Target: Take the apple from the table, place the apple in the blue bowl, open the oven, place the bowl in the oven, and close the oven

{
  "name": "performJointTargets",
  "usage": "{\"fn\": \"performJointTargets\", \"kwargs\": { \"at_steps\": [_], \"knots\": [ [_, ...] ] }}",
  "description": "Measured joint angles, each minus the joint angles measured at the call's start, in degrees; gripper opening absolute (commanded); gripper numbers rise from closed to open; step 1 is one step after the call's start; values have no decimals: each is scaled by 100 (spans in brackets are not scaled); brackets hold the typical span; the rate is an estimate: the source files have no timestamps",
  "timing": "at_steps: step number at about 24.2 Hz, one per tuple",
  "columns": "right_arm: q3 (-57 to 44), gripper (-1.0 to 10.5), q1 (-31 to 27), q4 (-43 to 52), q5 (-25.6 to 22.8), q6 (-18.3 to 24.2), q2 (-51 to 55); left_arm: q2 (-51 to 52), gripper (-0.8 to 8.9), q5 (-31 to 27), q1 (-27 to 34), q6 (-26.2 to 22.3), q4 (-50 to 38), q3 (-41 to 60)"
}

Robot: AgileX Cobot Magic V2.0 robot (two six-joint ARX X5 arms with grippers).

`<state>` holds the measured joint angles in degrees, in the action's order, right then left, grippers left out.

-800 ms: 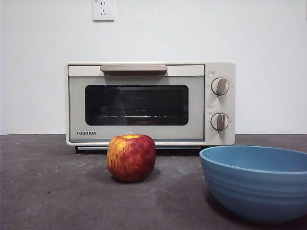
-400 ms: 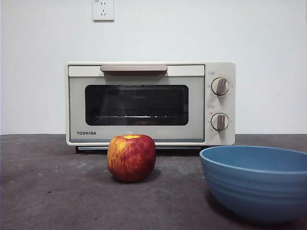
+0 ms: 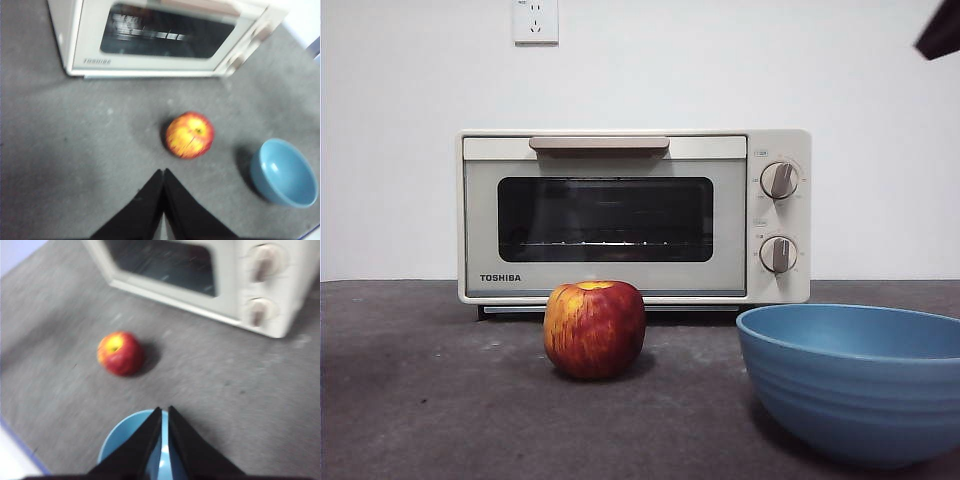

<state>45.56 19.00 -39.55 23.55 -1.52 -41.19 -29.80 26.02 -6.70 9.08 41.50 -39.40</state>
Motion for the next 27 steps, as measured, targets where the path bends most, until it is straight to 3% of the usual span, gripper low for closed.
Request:
{"fn": "performJointTargets", "kwargs": {
  "at_steps": [6,11,13,15,16,22,27],
  "knots": [
    [90,4,739,-46,-551,203,-409,-267,7,-535,-485,-111,87,-50],
    [90,5,1021,13,-577,260,-529,-293,7,-621,-584,-127,11,-50],
    [90,131,1021,111,-579,264,-529,-293,7,-619,-584,-127,-11,-50],
    [90,413,1021,195,-601,256,-529,-293,7,-619,-584,-127,-11,-50],
    [90,484,1021,240,-699,195,-529,-293,7,-621,-584,-127,-11,-50],
    [90,490,1128,487,-719,-57,-787,-293,7,-621,-584,-127,-15,-50],
    [175,490,1661,1252,-719,-345,-1700,-319,7,-621,-584,-127,-15,-50]
  ]
}}
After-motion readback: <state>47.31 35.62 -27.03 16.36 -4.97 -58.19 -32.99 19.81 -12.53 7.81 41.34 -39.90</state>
